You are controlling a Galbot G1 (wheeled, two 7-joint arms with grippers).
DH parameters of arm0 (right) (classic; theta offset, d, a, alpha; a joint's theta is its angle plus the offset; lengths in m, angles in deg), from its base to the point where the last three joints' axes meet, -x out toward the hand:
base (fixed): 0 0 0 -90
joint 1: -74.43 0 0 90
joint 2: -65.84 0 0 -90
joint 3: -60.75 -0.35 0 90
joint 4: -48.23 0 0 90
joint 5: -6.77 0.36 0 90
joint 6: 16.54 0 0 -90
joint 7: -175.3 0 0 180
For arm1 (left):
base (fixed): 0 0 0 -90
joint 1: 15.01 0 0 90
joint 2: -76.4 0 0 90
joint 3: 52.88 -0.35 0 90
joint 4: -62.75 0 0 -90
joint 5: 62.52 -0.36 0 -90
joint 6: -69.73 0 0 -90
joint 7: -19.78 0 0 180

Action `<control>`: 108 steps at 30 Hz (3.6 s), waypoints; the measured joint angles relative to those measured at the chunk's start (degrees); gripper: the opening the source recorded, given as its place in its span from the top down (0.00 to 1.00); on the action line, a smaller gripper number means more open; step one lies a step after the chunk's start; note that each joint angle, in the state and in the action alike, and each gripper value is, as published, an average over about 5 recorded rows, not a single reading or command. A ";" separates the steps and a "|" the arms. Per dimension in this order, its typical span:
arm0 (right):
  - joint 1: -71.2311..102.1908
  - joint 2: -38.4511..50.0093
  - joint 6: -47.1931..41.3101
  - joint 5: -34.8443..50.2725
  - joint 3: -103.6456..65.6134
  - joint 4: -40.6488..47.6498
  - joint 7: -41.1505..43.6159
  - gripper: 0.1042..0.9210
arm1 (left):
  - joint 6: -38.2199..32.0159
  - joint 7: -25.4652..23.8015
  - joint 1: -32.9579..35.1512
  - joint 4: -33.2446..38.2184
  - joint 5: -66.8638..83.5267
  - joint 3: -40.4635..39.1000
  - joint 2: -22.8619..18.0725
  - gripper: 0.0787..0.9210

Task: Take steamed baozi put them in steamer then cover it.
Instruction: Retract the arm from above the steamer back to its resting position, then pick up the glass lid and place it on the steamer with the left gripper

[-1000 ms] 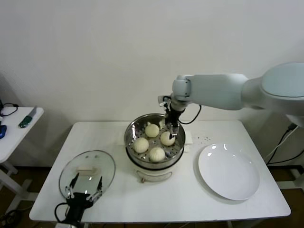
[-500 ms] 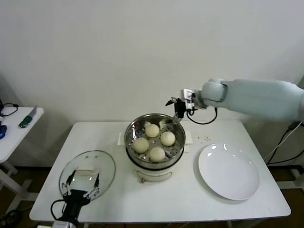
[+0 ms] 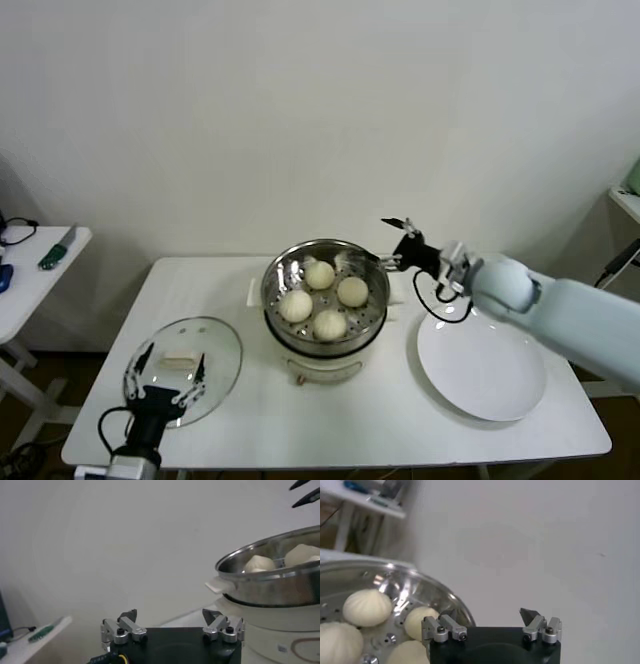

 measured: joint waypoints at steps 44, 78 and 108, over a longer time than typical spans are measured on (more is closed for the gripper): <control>80.32 -30.97 1.34 -23.65 -81.28 -8.35 8.82 0.12 | 1.55 1.73 -11.27 -19.33 -60.82 -0.75 3.12 0.12; 80.50 -35.16 1.55 -29.73 -80.45 -5.95 10.29 0.12 | -1.65 6.28 -25.18 -37.98 -64.69 -2.78 4.71 0.12; 79.55 -37.54 1.95 -32.65 -80.29 -4.64 11.19 0.12 | -1.44 6.26 -24.73 -37.47 -62.15 -2.69 5.36 0.91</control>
